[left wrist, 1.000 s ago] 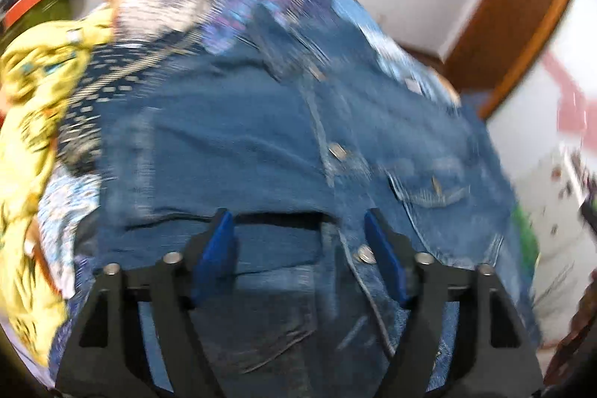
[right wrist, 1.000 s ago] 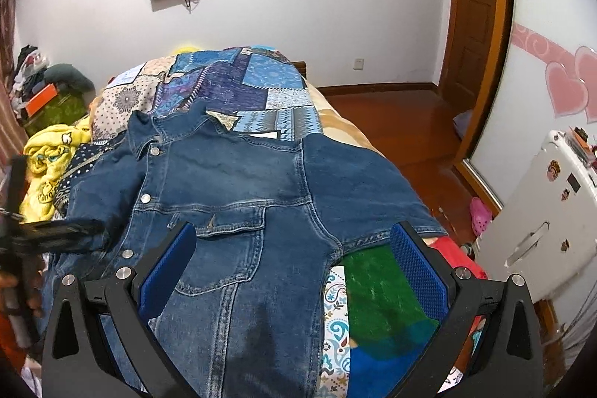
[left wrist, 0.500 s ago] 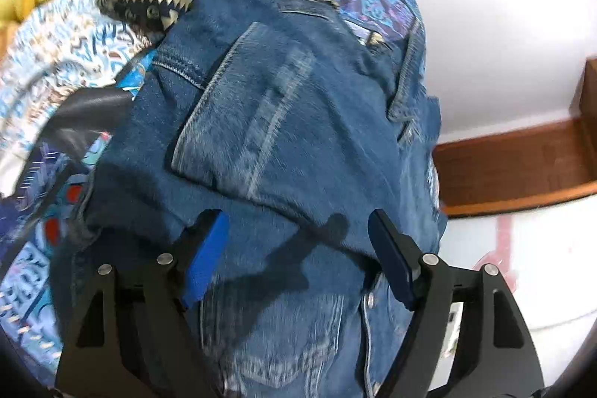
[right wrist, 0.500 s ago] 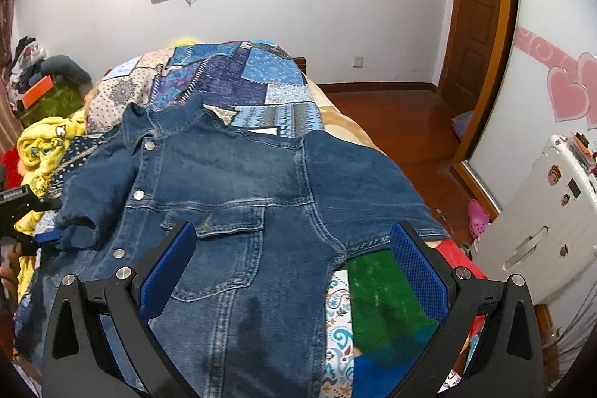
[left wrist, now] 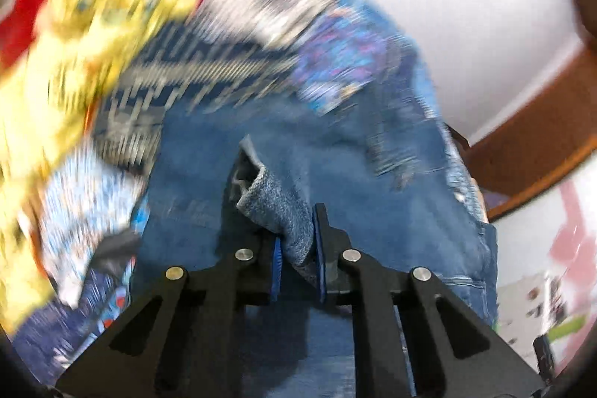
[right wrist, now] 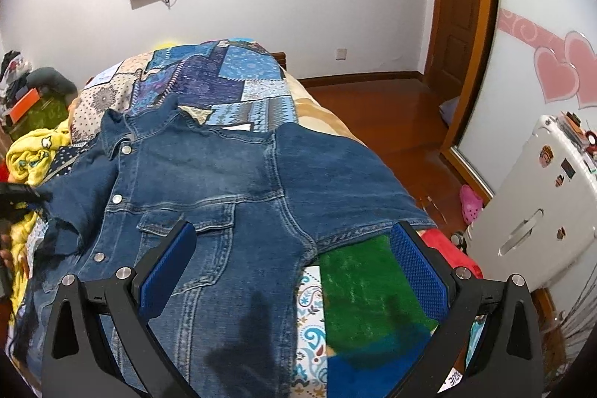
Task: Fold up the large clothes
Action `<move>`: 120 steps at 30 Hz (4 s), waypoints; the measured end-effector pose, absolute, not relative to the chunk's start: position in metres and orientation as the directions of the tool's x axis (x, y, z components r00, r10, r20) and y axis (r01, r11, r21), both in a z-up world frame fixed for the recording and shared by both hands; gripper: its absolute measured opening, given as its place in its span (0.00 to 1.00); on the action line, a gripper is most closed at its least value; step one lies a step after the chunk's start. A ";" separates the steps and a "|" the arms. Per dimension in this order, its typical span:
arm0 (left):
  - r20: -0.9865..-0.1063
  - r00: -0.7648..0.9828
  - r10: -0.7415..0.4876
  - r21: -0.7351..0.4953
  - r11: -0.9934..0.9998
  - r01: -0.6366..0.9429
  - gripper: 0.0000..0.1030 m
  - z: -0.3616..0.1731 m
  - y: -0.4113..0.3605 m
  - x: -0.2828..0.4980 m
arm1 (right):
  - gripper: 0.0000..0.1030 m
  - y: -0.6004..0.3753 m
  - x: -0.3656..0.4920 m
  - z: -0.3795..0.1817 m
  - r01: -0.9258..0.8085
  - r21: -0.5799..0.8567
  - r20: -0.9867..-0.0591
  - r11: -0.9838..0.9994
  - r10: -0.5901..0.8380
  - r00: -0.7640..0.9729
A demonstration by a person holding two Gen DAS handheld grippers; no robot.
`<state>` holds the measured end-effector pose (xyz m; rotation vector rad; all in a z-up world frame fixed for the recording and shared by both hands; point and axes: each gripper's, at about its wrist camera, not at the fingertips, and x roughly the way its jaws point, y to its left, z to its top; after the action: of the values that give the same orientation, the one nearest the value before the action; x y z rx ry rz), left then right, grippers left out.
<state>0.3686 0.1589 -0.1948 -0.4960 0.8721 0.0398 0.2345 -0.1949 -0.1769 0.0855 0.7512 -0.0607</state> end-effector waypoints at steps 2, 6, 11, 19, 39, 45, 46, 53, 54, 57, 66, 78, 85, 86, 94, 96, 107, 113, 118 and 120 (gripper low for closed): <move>-0.701 0.696 -0.154 -0.346 0.927 -0.143 0.13 -0.158 0.126 0.374 | 1.00 -0.199 0.232 -0.176 0.088 0.074 -0.679 0.993 -0.015 0.734; -0.635 0.746 -0.201 -0.280 0.960 0.020 0.13 -0.112 0.062 0.384 | 1.00 -0.205 0.227 -0.172 0.089 0.069 -0.669 0.994 -0.021 0.743; -0.640 0.699 -0.319 -0.287 0.943 0.168 0.12 -0.112 -0.024 0.407 | 1.00 -0.217 0.225 -0.170 0.104 0.064 -0.672 0.992 -0.034 0.740; -0.862 0.380 -0.335 -0.208 0.918 0.337 0.14 -0.221 -0.138 0.415 | 1.00 -0.245 0.226 -0.180 0.123 0.080 -0.708 0.989 -0.031 0.705; -0.788 0.610 -0.080 0.041 0.983 0.181 0.88 -0.164 -0.019 0.347 | 1.00 -0.314 0.279 -0.241 0.125 0.401 -0.794 0.907 0.276 0.542; -0.824 0.566 0.007 0.046 0.997 0.055 0.88 -0.192 0.033 0.329 | 0.88 -0.338 0.307 -0.287 0.214 0.527 -0.796 0.822 0.389 0.463; -0.827 0.561 0.007 0.033 0.999 0.036 0.88 -0.194 0.039 0.327 | 0.88 -0.342 0.311 -0.292 0.226 0.540 -0.791 0.811 0.396 0.467; -0.833 0.553 -0.001 -0.030 0.999 -0.042 0.88 -0.206 0.060 0.324 | 0.78 -0.373 0.339 -0.318 0.361 0.526 -0.809 0.770 0.323 0.491; -0.833 0.553 0.000 -0.030 0.999 -0.045 0.88 -0.206 0.060 0.323 | 0.74 -0.376 0.344 -0.317 0.383 0.503 -0.821 0.775 0.290 0.491; -0.834 0.552 0.001 -0.034 0.998 -0.054 0.88 -0.207 0.061 0.323 | 0.54 -0.387 0.349 -0.315 0.436 0.505 -0.825 0.745 0.266 0.499; -0.816 0.578 -0.002 -0.026 0.999 -0.033 0.88 -0.202 0.062 0.313 | 0.14 -0.371 0.341 -0.249 0.392 0.410 -0.805 0.823 0.124 0.580; -0.769 0.639 -0.010 -0.021 1.000 -0.009 0.88 -0.178 0.079 0.284 | 0.12 -0.231 0.324 -0.091 -0.069 0.432 -0.568 0.899 0.331 0.754; -0.756 0.654 -0.019 -0.045 0.999 -0.022 0.88 -0.169 0.094 0.268 | 0.12 -0.112 0.331 -0.146 -0.237 0.393 -0.669 0.888 0.453 0.589; -0.756 0.655 -0.019 -0.045 0.999 -0.023 0.88 -0.168 0.095 0.266 | 0.12 -0.099 0.332 -0.163 -0.247 0.398 -0.699 0.883 0.467 0.542; -0.757 0.653 -0.013 -0.025 1.000 -0.009 0.88 -0.165 0.090 0.264 | 0.15 -0.058 0.340 -0.247 -0.224 0.417 -0.844 0.881 0.467 0.265; -0.756 0.654 -0.015 -0.013 1.000 0.007 0.88 -0.162 0.081 0.269 | 0.17 -0.063 0.335 -0.246 -0.246 0.419 -0.853 0.874 0.472 0.224; -0.752 0.653 -0.089 0.054 0.979 0.195 0.88 -0.146 -0.014 0.329 | 0.55 -0.166 0.304 -0.196 -0.256 0.270 -0.806 0.928 0.364 0.468; -0.794 0.590 -0.150 0.107 0.920 0.378 0.88 -0.166 -0.087 0.365 | 0.62 -0.223 0.305 -0.203 -0.114 0.220 -0.804 0.969 0.246 0.541; -0.846 0.522 -0.108 0.217 0.824 0.523 0.83 -0.216 -0.135 0.381 | 0.62 -0.233 0.311 -0.227 -0.061 0.263 -0.827 0.963 0.257 0.500; -0.862 0.500 -0.078 0.243 0.802 0.545 0.65 -0.233 -0.145 0.387 | 0.62 -0.231 0.312 -0.236 -0.063 0.276 -0.833 0.959 0.271 0.483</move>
<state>0.3865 -0.1452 -0.2329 0.5348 0.9829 -0.3993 0.3118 -0.2310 -0.2360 0.2193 1.0492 0.2052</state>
